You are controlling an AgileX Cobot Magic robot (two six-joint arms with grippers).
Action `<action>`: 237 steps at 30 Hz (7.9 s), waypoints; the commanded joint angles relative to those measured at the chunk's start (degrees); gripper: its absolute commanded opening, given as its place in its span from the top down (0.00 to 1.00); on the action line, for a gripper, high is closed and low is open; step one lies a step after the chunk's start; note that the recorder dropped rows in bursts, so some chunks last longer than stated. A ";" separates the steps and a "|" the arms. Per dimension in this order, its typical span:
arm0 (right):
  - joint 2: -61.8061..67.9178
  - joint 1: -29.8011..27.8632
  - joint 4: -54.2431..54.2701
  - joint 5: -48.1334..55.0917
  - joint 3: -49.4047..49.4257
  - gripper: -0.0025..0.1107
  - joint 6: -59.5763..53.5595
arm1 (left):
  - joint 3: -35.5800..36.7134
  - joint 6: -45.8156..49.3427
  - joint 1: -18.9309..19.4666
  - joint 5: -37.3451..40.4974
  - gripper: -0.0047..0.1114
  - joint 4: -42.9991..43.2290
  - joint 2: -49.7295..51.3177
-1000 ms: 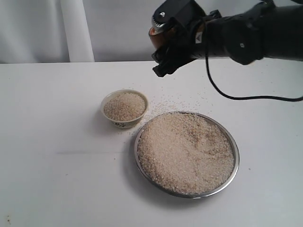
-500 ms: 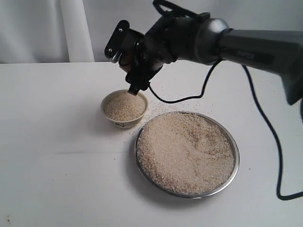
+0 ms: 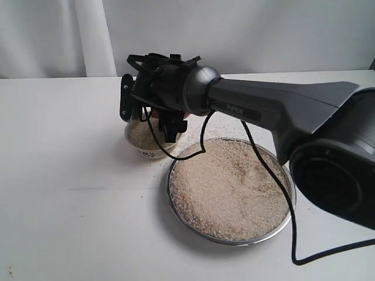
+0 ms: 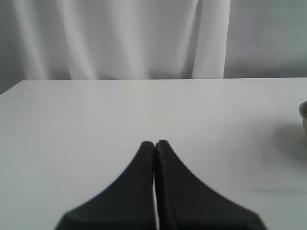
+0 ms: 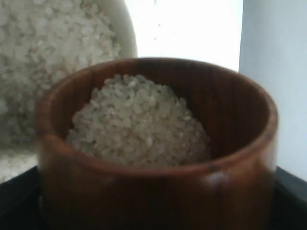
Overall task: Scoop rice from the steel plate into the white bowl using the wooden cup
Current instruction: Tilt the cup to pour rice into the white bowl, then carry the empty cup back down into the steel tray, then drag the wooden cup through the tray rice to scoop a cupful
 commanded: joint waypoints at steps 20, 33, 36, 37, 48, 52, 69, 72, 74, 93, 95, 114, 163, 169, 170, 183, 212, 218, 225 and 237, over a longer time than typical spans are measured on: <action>-0.36 3.51 -12.33 4.22 -0.74 0.98 -9.00 | 0.09 -0.22 -0.15 -0.33 0.96 0.02 -0.14; -0.36 3.51 -13.37 10.05 -0.74 0.98 -13.97 | 0.09 -0.22 -0.15 -0.33 0.96 0.02 -0.14; -0.36 3.51 -13.37 10.76 -0.74 0.98 -14.11 | 0.09 -0.22 -0.15 -0.33 0.96 0.02 -0.14; -0.36 3.51 -13.37 10.76 -0.74 0.98 -14.11 | 0.09 -0.22 -0.15 -0.33 0.96 0.02 -0.14; -0.36 3.51 -13.97 12.77 -0.74 0.98 -16.18 | 0.09 -0.22 -0.15 -0.33 0.96 0.02 -0.14; -0.36 4.01 -13.97 12.90 -0.74 0.98 -16.70 | 0.09 -0.22 -0.15 -0.33 0.96 0.02 -0.14; -0.36 7.58 -13.56 13.39 -0.74 0.98 -19.12 | 0.09 -0.22 -0.15 -0.33 0.96 0.02 -0.14; -0.36 7.58 -13.17 13.86 -0.74 0.98 -19.80 | 0.09 -0.22 -0.15 -0.33 0.96 0.02 -0.14; -0.36 7.58 -13.17 13.86 -0.74 0.98 -20.66 | 0.09 -0.22 -0.15 -0.33 0.96 0.02 -0.14; -0.50 8.63 -20.74 14.32 -0.74 0.98 -30.54 | 0.09 -0.22 -0.15 -0.33 0.96 0.02 -0.14; -0.75 8.63 -21.52 14.65 -0.74 0.98 -30.53 | 0.09 -0.22 -0.15 -0.33 0.96 0.02 -0.14; -21.66 -2.57 24.60 19.09 3.61 0.98 -11.73 | 0.09 -0.22 -0.15 -0.33 0.96 0.02 -0.14; -17.97 -2.64 20.83 9.50 39.38 0.98 -17.08 | 0.09 -0.22 -0.15 -0.33 0.96 0.02 -0.14; -17.97 -2.64 22.46 6.23 39.38 0.98 -16.85 | 0.09 -0.22 -0.15 -0.33 0.96 0.02 -0.14; -17.97 -2.64 22.58 5.86 39.38 0.98 -16.85 | 0.09 -0.22 -0.15 -0.33 0.96 0.02 -0.14; -17.72 -2.86 25.14 -0.98 39.38 0.98 -16.60 | 0.09 -0.22 -0.15 -0.33 0.96 0.02 -0.14; -18.07 -13.67 38.37 -24.97 50.62 0.98 -16.75 | 0.09 -0.22 -0.15 -0.33 0.96 0.02 -0.14; -19.60 -15.71 40.25 -33.35 56.25 0.98 -17.17 | 0.09 -0.22 -0.15 -0.33 0.96 0.02 -0.14; -24.48 -16.14 44.00 -51.64 66.64 0.98 -16.93 | 0.09 -0.22 -0.15 -0.33 0.96 0.02 -0.14; -36.89 -15.81 44.72 -62.28 69.96 0.98 -7.66 | 0.09 -0.22 -0.15 -0.33 0.96 0.02 -0.14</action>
